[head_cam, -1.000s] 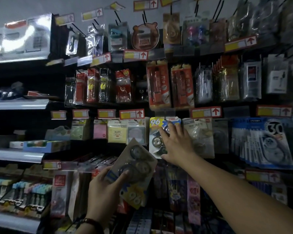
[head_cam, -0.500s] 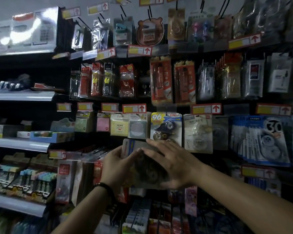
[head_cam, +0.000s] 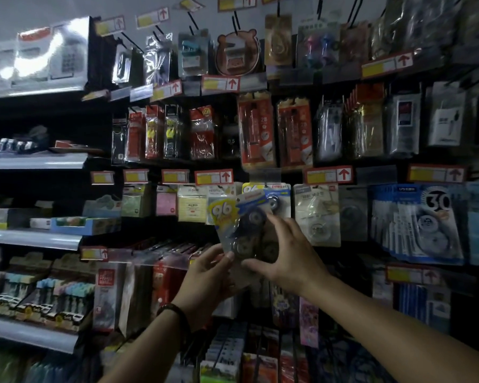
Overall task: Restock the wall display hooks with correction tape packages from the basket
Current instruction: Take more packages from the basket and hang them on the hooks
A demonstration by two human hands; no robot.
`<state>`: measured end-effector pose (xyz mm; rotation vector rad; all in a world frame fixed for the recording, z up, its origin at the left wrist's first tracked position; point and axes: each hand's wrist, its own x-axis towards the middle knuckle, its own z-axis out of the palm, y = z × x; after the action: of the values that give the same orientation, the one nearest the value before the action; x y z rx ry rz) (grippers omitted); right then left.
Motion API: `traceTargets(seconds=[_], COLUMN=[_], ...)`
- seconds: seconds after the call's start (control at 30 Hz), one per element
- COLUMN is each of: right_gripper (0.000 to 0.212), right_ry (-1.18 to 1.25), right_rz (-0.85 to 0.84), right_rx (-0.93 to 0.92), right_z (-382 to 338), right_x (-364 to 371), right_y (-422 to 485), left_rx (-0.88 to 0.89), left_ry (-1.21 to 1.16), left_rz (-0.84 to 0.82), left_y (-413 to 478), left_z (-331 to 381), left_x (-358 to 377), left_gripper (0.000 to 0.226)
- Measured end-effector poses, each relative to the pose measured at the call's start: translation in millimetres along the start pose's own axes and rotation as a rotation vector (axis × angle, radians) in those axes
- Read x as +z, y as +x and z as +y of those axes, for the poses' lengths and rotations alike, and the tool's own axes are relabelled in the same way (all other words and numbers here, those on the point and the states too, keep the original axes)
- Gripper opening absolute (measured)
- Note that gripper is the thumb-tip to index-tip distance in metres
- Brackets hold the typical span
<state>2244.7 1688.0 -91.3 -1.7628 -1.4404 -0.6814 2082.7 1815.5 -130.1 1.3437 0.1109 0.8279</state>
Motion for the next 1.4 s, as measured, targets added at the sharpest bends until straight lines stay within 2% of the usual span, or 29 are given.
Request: traceTargets(seconds=[0.07,0.13,0.27,0.4,0.53,0.7,0.87,0.9,0.97,1.03,1.07,1.17,1.3,1.4], right_gripper=[0.131,0.139,0.133,0.134,0.125,0.118,0.114,0.114,0.114,0.113,0.112,0.111,0.109,0.11], right_ry=[-0.074,-0.261,-0.477,-0.398,-0.549,-0.421,-0.498,-0.523,-0.578,-0.628,-0.647,-0.701,-0.756,-0.798], right_rz=[-0.052,-0.102,-0.036,-0.184,-0.086,-0.127,-0.153,-0.148,-0.144,-0.137,-0.133,-0.127,-0.103,-0.116], right_rx=[-0.023,-0.152,-0.304,-0.282,-0.288,-0.334,-0.347,-0.341,-0.306,-0.258,-0.243,-0.227,-0.236,-0.196], right_z=[5.3,12.4,17.5,18.3,15.9,14.9,15.2,15.6,17.9,20.6,22.6,30.2,34.8,33.3], right_x=[-6.6,-14.8,-26.1,-26.4,-21.5,-18.7,-19.8,-18.9,-17.3,-17.2,-16.8,-16.1,-16.1,-17.8], right_y=[-0.5,-1.5,-2.0,-0.8,2.3,13.8,24.8,26.2,29.6,35.6,39.7,52.5,64.5,72.2], left_rx=[0.008,-0.004,-0.028,-0.015,0.026,0.018,0.013,0.011,0.039,0.102,0.138,0.184,0.112,0.095], left_ry=[0.047,0.084,0.138,0.179,0.245,0.248,0.261,0.252,0.286,0.417,0.487,0.577,0.529,0.545], left_rz=[0.066,0.107,0.137,0.151,0.163,0.12,0.083,0.077,0.109,0.177,0.207,0.197,0.068,0.043], left_y=[0.7,1.9,6.6,10.8,17.0,19.7,23.3,24.9,29.4,32.8,33.9,32.2,32.7,30.5], left_z=[3.4,6.5,10.3,13.0,14.6,19.5,18.6,15.9,9.2,4.7,3.1,1.8,-1.6,-3.3], left_x=[6.4,7.6,4.3,7.3,4.4,2.0,-4.7,-5.6,-6.9,-8.4,-10.0,-13.0,-15.6,-14.9], left_gripper=[0.023,0.022,0.023,0.025,0.023,0.023,0.021,0.023,0.042,0.063,0.066,0.058,0.05,0.04])
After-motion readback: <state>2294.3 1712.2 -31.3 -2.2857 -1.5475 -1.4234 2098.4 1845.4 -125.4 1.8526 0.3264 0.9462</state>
